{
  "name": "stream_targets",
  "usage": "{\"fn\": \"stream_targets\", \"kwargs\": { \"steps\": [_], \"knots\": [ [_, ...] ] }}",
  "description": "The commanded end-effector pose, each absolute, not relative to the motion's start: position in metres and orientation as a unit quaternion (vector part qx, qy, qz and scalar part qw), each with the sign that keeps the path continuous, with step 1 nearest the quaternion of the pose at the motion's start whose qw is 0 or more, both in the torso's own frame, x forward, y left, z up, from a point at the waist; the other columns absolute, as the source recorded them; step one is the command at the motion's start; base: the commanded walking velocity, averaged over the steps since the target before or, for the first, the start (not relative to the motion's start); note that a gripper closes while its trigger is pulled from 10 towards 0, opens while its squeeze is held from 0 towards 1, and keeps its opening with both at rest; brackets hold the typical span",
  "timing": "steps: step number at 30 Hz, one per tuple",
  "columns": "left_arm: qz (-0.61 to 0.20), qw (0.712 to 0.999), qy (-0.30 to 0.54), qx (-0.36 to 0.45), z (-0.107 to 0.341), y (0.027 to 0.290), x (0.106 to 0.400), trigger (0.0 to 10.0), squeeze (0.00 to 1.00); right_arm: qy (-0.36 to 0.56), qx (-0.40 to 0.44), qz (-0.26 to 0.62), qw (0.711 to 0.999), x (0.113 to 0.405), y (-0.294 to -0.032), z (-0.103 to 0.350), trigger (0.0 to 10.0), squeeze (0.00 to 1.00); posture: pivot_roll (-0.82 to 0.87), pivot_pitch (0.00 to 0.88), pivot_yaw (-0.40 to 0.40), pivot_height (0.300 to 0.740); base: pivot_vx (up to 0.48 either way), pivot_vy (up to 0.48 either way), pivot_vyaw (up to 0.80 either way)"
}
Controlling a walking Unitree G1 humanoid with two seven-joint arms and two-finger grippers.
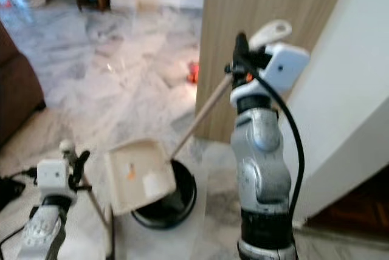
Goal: Sweep floor
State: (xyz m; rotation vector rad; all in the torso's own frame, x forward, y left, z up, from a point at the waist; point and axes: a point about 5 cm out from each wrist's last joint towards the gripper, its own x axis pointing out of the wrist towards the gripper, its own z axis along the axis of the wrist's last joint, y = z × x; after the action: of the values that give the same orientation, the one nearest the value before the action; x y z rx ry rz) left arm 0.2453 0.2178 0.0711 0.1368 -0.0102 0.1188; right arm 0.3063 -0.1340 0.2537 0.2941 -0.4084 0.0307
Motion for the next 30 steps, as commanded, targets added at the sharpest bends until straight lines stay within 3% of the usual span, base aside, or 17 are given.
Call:
{"fn": "stream_targets", "kwargs": {
  "steps": [1,5,19,30],
  "knots": [
    [0.062,0.995,-0.03,0.077,0.082,0.221,0.246,10.0,0.0,-0.239,0.145,0.021,0.96,0.302,-0.132,0.27,10.0,0.0,0.17,0.023,-0.004,0.74,0.364,0.0,0.0],
    [0.062,0.995,-0.03,0.076,0.082,0.221,0.246,10.0,0.0,-0.238,0.145,0.023,0.96,0.302,-0.131,0.27,10.0,0.0,0.17,0.021,-0.005,0.74,0.356,0.0,0.0],
    [0.048,0.995,-0.035,0.078,0.082,0.216,0.246,10.0,0.0,-0.24,0.158,0.067,0.956,0.294,-0.113,0.27,10.0,0.0,0.17,0.031,-0.002,0.74,0.0,0.0,0.0],
    [0.046,0.995,-0.034,0.081,0.081,0.215,0.245,10.0,0.0,-0.273,0.121,0.127,0.946,0.28,-0.091,0.274,10.0,0.0,0.17,0.032,-0.003,0.74,0.0,0.0,0.0]
  ]
}}
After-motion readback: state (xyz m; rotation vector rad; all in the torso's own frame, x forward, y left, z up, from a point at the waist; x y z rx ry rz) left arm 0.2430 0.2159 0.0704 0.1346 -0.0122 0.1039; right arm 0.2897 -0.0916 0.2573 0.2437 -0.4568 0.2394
